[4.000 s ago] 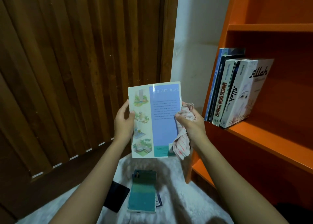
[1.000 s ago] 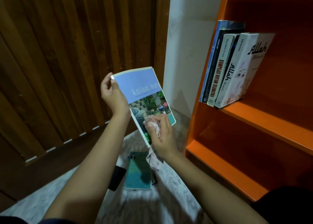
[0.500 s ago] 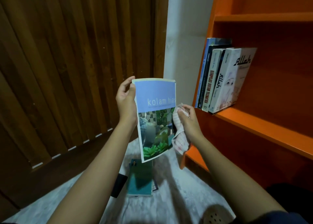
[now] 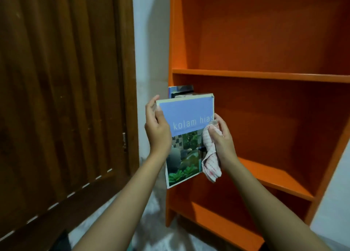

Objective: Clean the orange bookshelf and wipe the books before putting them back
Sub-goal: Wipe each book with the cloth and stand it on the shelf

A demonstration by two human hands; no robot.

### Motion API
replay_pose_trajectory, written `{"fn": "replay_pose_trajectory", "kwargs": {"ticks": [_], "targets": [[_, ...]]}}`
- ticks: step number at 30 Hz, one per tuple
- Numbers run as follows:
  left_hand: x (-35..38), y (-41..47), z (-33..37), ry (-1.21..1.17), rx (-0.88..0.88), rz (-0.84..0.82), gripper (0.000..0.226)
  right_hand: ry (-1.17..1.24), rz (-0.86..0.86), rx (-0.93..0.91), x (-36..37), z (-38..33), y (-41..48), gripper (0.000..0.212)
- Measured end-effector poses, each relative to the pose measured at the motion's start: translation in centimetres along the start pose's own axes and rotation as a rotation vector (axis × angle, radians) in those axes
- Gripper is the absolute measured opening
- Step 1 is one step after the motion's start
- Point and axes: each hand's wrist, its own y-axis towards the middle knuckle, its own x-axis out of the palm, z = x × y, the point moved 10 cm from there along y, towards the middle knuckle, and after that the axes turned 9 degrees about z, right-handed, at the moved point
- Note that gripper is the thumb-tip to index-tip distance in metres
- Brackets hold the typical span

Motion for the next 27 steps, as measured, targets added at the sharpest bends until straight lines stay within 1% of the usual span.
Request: {"fn": "replay_pose_trajectory", "kwargs": {"ticks": [4,8,11,12,15,18,20,23,24,25,26,27], "targets": [[4.7,-0.5,-0.9,0.039,0.045,-0.037,0.033,0.04,0.103,-0.074,-2.7,-0.1,2.7,0.046],[8.9,0.2,-3.3,0.078,0.093,-0.086,0.039,0.058,0.163,-0.055,-3.8,2.3,6.7,0.047],[11.3,0.5,-6.2,0.105,0.108,-0.127,0.044,0.058,0.166,-0.026,-3.8,4.9,9.5,0.03],[12.0,0.6,-7.3,0.137,0.119,-0.138,0.046,0.053,0.165,-0.023,-3.7,5.7,10.2,0.03],[13.3,0.6,-10.0,0.262,0.166,-0.163,0.053,0.1,0.185,0.012,-3.6,8.4,11.4,0.041],[13.8,0.5,-11.7,0.373,0.257,-0.171,0.06,0.061,0.198,0.014,-3.4,11.0,13.0,0.033],[14.1,0.6,-12.4,0.429,0.302,-0.173,0.064,0.034,0.201,0.071,-3.1,12.7,14.1,0.029],[14.4,0.8,-13.0,0.501,0.356,-0.198,0.07,0.138,0.153,0.045,-2.0,13.0,15.4,0.04],[14.4,0.8,-13.1,0.515,0.375,-0.208,0.07,0.186,0.139,0.048,-1.6,12.9,15.7,0.049],[14.5,0.8,-13.2,0.524,0.393,-0.219,0.071,0.215,0.136,0.057,-1.4,13.0,16.0,0.062],[14.5,0.7,-13.2,0.529,0.413,-0.225,0.07,0.223,0.137,0.065,-1.3,13.1,16.1,0.074],[14.4,0.7,-13.2,0.531,0.431,-0.229,0.07,0.229,0.136,0.064,-1.1,13.1,16.3,0.081]]}}
